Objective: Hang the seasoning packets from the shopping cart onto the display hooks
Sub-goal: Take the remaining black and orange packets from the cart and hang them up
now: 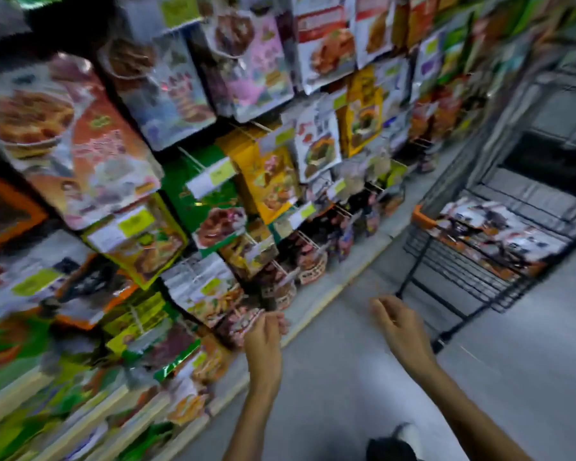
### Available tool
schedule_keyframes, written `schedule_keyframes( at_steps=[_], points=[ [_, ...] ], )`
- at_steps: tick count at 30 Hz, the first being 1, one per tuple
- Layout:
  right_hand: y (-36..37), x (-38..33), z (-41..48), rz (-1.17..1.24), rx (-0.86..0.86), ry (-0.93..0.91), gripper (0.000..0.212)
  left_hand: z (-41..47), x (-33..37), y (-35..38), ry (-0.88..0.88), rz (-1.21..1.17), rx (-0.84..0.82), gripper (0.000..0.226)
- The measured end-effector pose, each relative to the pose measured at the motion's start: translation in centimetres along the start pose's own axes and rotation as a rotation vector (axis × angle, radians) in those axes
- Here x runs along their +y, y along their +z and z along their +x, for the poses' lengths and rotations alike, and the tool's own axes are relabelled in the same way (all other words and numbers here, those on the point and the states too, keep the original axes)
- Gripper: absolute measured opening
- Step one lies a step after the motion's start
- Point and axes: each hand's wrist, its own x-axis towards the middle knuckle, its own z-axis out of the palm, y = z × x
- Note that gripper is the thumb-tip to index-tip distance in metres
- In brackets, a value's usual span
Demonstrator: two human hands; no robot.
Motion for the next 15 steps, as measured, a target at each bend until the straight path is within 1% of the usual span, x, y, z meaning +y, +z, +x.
schedule_keyframes(
  at_steps=[2, 6, 10, 15],
  points=[
    [-4.2, 3.8, -0.6, 0.001, 0.032, 0.108, 0.017, -1.6, -0.4, 5.4, -0.066, -0.017, -0.091, 0.025],
    [-11.9, 9.6, -0.6, -0.02, 0.122, 0.26, 0.013, -3.1, 0.2, 15.1, -0.07, 0.059, -0.292, 0.022],
    [-18.1, 13.0, 0.5, 0.031, 0.262, 0.339, 0.011, -3.0, 2.5, 22.6, 0.0, 0.114, -0.428, 0.024],
    [-23.4, 15.3, 4.5, 0.069, 0.371, 0.384, 0.009, -0.9, 6.1, 30.0, 0.115, 0.224, -0.516, 0.018]
  ],
)
